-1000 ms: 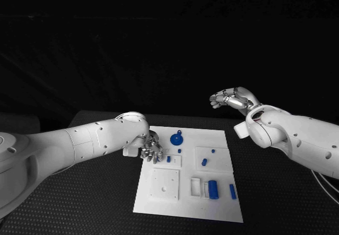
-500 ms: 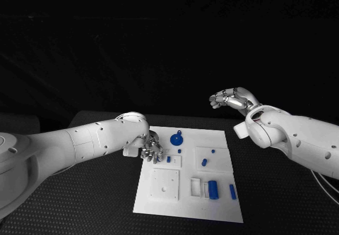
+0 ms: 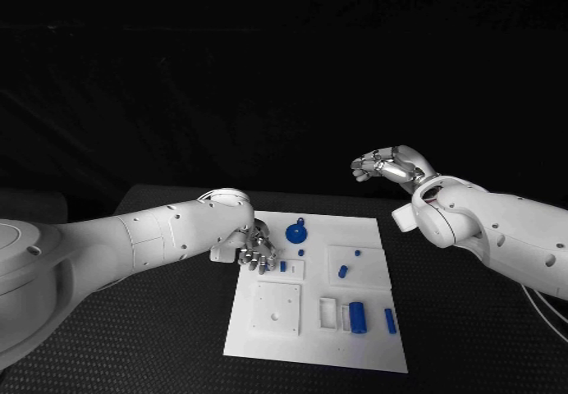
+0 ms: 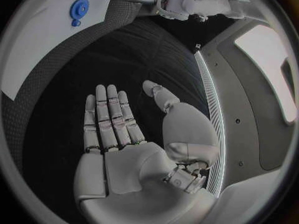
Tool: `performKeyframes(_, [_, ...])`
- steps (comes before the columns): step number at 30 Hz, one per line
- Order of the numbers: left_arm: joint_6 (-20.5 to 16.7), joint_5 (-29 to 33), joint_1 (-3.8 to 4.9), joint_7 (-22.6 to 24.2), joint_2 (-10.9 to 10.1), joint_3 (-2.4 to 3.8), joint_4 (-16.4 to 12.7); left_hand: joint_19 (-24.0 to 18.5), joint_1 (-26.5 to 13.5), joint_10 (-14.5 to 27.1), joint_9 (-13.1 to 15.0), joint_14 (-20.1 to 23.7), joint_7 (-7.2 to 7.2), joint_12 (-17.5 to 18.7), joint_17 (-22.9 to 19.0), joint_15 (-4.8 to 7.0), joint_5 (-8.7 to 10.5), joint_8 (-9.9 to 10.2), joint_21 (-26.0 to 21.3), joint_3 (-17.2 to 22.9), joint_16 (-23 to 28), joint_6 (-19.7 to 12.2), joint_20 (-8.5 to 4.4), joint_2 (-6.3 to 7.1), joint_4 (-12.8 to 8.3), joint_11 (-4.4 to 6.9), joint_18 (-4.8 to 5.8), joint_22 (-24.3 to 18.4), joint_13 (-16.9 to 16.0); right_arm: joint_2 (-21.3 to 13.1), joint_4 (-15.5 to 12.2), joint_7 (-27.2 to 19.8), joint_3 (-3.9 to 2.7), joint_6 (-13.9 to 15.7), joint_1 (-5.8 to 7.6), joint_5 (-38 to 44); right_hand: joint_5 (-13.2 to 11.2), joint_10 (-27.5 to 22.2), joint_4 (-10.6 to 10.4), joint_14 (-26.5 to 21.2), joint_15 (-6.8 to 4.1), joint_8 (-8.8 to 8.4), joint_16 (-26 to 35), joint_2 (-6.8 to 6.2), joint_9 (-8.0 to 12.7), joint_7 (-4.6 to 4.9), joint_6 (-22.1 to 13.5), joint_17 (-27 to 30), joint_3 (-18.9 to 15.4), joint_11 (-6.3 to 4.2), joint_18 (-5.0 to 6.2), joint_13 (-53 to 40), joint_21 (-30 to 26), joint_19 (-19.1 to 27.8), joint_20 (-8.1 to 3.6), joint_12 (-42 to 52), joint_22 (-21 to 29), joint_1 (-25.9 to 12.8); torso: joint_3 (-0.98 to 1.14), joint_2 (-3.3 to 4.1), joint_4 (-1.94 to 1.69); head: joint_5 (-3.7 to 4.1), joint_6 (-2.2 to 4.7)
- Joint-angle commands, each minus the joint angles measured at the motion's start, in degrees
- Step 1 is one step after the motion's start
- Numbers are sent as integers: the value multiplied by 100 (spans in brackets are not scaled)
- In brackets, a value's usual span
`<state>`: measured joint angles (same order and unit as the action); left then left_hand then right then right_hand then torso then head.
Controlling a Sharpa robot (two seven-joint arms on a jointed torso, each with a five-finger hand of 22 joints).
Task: Assemble the parts on the task board
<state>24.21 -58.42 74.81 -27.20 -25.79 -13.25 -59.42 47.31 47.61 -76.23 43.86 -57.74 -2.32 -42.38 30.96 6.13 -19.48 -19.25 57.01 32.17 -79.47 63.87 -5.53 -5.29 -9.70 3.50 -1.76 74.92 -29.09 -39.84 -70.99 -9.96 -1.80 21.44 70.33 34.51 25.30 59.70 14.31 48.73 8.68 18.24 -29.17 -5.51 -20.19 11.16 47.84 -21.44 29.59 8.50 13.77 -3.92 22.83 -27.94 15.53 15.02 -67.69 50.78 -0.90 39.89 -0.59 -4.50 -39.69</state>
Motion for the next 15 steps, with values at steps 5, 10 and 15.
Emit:
performKeyframes(5, [30, -110, -28, 3, 50, -19, -4, 8, 14, -18, 12, -6, 12, -37, 6, 53, -41, 1, 37, 750, -30, 36, -643, -66, -721, 46, -37, 127, -10, 1, -10, -42, -1, -76, -2, 6, 28, 52, 8, -19, 28, 31, -20, -2, 8, 20, -13, 10, 41, 8, 49, 1, -26, 33, 6, -20, -9, 57, 4, -4, 2, 10, -12])
performKeyframes(10, [-160, -98, -28, -28, 56, -20, -4, 11, 10, -21, 20, -11, 14, -45, 8, 55, -41, 0, 46, 749, -35, 37, -644, -61, -719, 48, -39, 127, -12, -7, -17, -40, -1, -77, -2, 6, 29, 52, 8, -19, 28, 31, -20, -1, 9, 20, -12, 10, 41, 8, 49, 1, -27, 33, 6, -21, -10, 58, 1, -4, -4, 15, 1])
performKeyframes(15, [-357, -110, -28, 3, 61, -20, -22, 44, -24, -55, 54, -39, -2, -82, 3, 72, 212, 33, 78, 737, -48, -4, -652, -82, -703, 31, -49, 110, -14, -12, -21, -36, -1, -80, -2, 6, 29, 53, 8, -19, 28, 31, -21, 0, 9, 20, -12, 11, 42, 8, 49, 1, -27, 33, 6, -21, -11, 59, -1, -5, -2, 14, 2])
